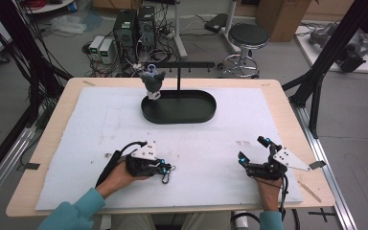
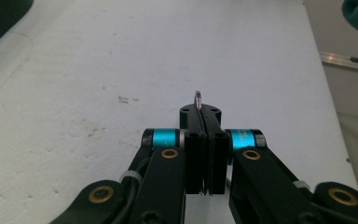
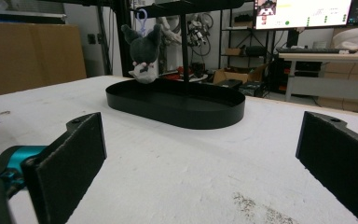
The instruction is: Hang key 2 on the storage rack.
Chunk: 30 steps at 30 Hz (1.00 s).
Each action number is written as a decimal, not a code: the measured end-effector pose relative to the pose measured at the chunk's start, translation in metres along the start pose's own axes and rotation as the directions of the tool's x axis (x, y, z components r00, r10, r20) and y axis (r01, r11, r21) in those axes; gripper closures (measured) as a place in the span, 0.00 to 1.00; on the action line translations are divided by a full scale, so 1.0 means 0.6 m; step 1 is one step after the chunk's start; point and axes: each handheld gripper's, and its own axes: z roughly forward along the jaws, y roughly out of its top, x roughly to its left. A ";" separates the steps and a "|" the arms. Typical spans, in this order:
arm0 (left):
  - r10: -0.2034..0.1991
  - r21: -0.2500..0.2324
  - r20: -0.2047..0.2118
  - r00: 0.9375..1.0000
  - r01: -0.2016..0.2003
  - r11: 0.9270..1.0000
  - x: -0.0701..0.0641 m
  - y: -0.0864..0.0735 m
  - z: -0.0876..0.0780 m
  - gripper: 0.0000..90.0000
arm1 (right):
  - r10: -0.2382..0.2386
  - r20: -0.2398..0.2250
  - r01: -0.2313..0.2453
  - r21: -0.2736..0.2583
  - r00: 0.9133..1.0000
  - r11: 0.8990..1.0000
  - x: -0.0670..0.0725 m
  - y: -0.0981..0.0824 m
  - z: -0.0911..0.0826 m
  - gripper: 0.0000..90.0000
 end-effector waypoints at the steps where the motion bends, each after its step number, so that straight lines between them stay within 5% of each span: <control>1: -0.006 -0.011 -0.001 1.000 0.006 1.000 0.001 0.000 -0.002 0.98 | 0.007 -0.002 -0.007 -0.002 1.000 1.000 -0.001 0.000 0.000 0.01; 16: -0.050 -0.151 -0.014 0.999 0.048 0.987 0.028 0.004 -0.043 0.98 | 0.057 -0.100 -0.055 0.024 0.993 0.998 -0.010 0.040 0.019 0.01; 19: -0.040 -0.157 0.006 0.999 0.040 0.987 0.032 0.008 -0.049 0.98 | 0.077 -0.146 -0.073 0.034 0.986 0.997 -0.012 0.054 0.028 0.01; 23: -0.037 -0.182 -0.001 0.999 0.036 0.983 0.038 0.018 -0.059 0.98 | 0.044 -0.202 -0.035 0.050 0.978 0.998 -0.011 0.075 0.042 0.01; 26: -0.042 -0.223 -0.013 0.999 0.038 0.974 0.049 0.029 -0.073 0.98 | 0.003 -0.266 0.014 0.062 0.964 0.998 -0.005 0.097 0.057 0.01; 30: -0.035 -0.237 -0.037 0.999 0.025 0.971 0.058 0.039 -0.086 0.98 | -0.020 -0.320 0.044 0.068 0.947 0.997 0.002 0.113 0.073 0.01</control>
